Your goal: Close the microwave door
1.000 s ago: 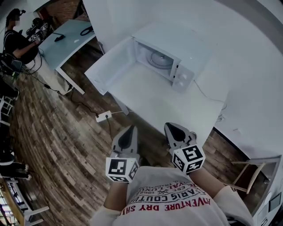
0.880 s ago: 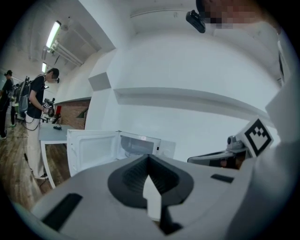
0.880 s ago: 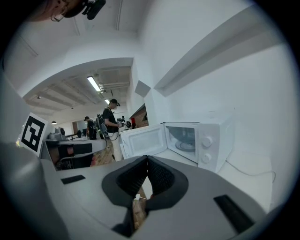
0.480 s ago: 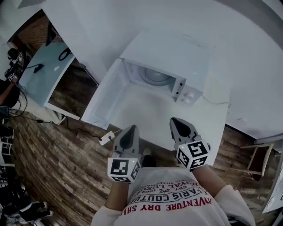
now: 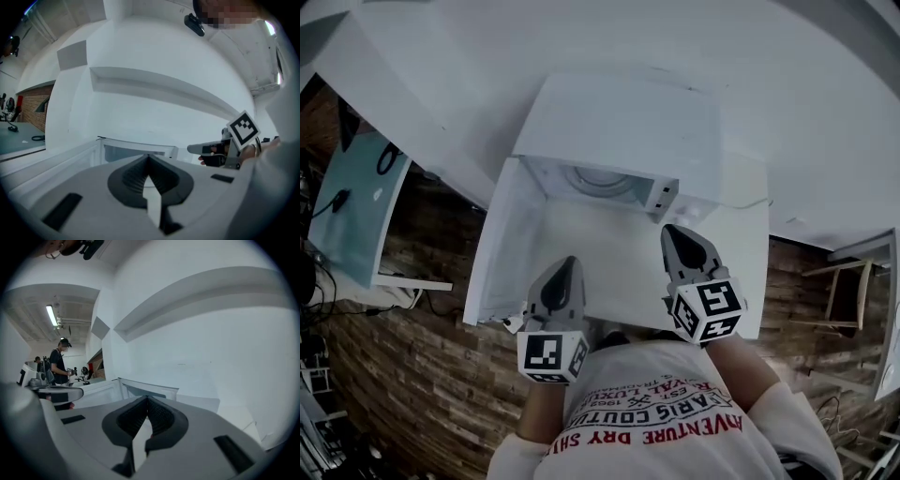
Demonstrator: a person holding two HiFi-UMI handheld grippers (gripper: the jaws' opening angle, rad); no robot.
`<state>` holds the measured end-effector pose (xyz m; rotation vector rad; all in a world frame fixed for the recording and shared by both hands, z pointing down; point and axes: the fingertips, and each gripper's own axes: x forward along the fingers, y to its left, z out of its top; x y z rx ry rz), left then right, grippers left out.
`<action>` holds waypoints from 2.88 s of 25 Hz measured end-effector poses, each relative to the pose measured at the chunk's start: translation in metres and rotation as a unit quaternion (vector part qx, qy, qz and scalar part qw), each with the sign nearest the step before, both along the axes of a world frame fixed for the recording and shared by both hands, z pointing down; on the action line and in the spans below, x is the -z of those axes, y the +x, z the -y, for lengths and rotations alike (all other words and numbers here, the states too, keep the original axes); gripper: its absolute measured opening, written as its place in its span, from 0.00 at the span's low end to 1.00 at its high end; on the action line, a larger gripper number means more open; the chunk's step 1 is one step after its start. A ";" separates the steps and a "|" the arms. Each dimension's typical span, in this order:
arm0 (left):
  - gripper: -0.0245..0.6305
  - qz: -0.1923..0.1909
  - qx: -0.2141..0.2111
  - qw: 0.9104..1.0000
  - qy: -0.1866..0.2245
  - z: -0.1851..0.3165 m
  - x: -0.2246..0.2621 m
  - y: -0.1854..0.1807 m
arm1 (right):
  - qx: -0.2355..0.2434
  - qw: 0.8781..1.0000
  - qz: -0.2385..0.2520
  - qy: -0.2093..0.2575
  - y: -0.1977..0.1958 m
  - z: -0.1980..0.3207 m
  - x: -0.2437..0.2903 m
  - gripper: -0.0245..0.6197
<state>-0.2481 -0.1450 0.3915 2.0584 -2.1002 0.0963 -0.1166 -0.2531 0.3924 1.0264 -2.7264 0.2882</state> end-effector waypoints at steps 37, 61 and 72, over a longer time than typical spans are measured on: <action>0.03 0.053 0.306 0.949 -0.051 -0.135 -0.019 -0.073 | -0.041 0.997 -0.069 0.020 0.040 0.110 -0.012 0.05; 0.03 0.077 0.359 0.927 -0.077 -0.202 -0.051 -0.196 | -0.052 0.996 -0.074 0.025 0.036 0.107 -0.009 0.05; 0.03 0.102 0.260 0.954 -0.106 -0.170 -0.061 -0.130 | -0.063 0.996 -0.053 0.032 0.038 0.104 -0.007 0.05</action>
